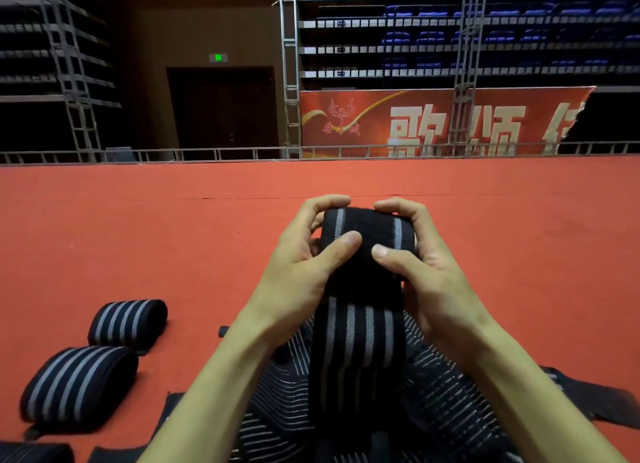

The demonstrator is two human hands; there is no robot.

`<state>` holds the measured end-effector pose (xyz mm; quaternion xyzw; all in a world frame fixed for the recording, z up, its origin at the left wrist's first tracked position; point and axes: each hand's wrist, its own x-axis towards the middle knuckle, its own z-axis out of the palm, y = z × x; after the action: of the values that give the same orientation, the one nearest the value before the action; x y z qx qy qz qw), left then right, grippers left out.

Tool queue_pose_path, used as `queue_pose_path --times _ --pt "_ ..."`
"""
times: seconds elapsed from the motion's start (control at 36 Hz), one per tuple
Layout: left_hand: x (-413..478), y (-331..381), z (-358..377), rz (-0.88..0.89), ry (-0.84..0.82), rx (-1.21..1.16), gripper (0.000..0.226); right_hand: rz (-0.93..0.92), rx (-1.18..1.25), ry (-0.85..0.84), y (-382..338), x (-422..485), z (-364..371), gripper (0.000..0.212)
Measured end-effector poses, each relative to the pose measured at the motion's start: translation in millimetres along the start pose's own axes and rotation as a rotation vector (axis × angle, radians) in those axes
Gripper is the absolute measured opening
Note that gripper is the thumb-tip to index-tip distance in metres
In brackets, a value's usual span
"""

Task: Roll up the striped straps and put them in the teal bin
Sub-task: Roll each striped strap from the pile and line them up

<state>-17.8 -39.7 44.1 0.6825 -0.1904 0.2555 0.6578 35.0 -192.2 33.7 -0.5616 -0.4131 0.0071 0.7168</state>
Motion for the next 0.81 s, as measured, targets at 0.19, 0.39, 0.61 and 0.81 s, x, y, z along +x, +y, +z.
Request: queue_pose_path --times 0.19,0.39,0.61,0.81 --pt "-0.6 -8.4 2.1 -0.026 -0.044 -0.034 0.053 -0.071 -0.053 -0.014 -4.1 -2.3 1.1 0.032" --pt "-1.0 2.8 -8.4 -0.089 -0.134 0.054 0.047 -0.147 -0.076 -0.028 -6.6 -1.4 -3.5 0.036" --pt "-0.2 7.0 -13.1 0.03 -0.103 0.207 0.045 -0.069 -0.007 -0.038 -1.1 -0.8 -2.1 0.042" --pt "0.1 2.3 -8.9 0.162 -0.09 0.251 0.055 0.1 0.111 -0.008 -5.0 0.5 -1.5 0.045"
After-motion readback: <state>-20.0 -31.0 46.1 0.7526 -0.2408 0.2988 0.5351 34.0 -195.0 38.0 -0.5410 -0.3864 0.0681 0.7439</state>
